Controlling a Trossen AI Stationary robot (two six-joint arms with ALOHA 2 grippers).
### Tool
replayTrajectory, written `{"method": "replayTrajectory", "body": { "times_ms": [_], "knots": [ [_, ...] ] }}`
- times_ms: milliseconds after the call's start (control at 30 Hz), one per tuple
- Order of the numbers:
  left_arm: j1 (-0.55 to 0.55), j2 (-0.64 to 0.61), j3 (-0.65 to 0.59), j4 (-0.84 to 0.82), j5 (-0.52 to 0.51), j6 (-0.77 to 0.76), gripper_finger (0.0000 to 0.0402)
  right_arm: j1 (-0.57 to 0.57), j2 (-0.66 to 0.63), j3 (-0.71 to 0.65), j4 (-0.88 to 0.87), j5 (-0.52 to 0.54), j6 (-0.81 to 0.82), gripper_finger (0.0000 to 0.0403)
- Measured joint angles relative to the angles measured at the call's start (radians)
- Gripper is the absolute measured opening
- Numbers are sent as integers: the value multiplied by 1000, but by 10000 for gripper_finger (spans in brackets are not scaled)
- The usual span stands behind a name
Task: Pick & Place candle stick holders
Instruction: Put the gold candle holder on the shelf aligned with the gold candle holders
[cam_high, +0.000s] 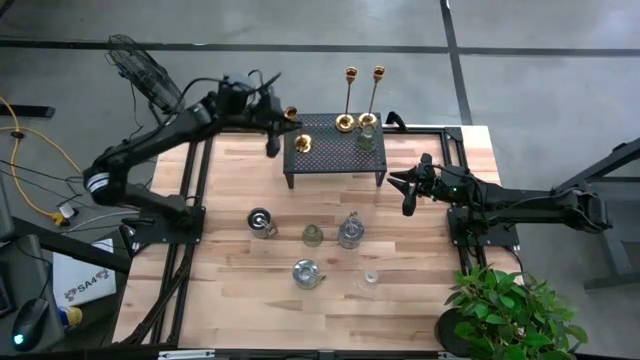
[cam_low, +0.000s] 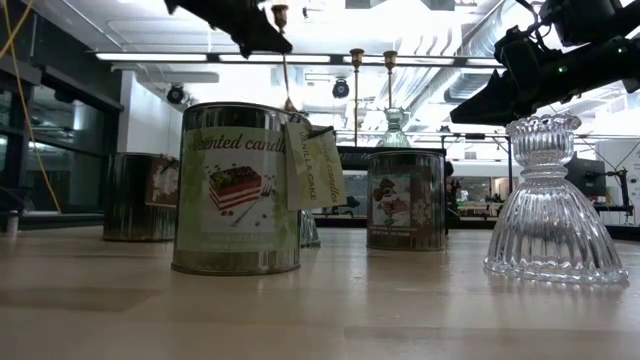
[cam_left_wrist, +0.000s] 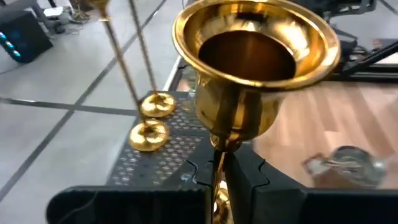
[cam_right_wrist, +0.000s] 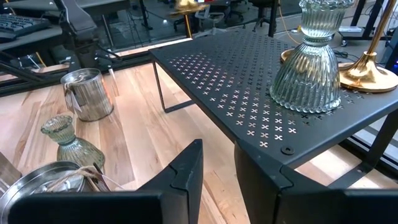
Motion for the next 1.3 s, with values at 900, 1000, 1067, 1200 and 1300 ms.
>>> {"method": "replayTrajectory", "body": {
  "times_ms": [900, 1000, 1067, 1200, 1300],
  "knots": [
    [225, 424, 411, -204, 372, 294, 9, 0, 0, 0, 0, 0, 0, 84],
    [261, 445, 411, -191, 455, 322, 9, 0, 0, 0, 0, 0, 0, 84],
    [277, 456, 411, -158, 479, 327, 9, 0, 0, 0, 0, 0, 0, 84],
    [294, 466, 411, -119, 500, 312, 9, 0, 0, 0, 0, 0, 0, 84],
    [290, 466, 411, -105, 500, 304, 9, 0, 0, 0, 0, 0, 0, 84]
  ]
}}
